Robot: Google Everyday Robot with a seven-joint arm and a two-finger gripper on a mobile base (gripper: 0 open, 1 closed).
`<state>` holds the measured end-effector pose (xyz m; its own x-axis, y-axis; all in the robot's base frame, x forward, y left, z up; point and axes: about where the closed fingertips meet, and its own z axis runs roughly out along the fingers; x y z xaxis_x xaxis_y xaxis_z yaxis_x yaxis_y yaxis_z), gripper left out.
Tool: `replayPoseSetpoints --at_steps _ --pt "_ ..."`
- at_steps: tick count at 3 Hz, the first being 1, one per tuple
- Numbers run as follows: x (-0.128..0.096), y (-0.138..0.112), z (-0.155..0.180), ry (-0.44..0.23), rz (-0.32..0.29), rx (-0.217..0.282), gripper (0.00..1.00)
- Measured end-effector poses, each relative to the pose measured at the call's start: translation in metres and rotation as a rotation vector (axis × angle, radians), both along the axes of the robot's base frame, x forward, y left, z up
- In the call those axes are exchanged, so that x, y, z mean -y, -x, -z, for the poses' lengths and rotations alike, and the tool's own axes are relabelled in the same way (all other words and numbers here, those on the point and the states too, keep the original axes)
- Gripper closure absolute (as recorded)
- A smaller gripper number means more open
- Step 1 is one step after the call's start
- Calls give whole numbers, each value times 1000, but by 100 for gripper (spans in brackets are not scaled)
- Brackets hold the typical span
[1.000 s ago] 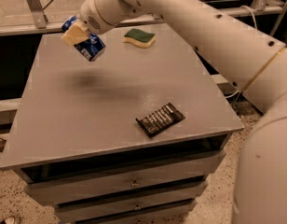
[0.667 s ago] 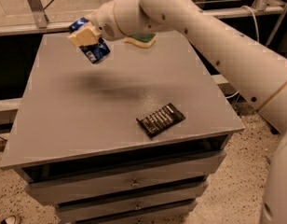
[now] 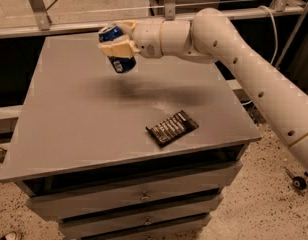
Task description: Place pepsi can upright
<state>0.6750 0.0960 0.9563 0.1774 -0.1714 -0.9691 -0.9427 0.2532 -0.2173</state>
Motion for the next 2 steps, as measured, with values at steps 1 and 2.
replayPoseSetpoints --at_steps 1,2 --pt "6 6 15 -42 -78 71 100" --pt "9 10 23 -67 -115 91 100"
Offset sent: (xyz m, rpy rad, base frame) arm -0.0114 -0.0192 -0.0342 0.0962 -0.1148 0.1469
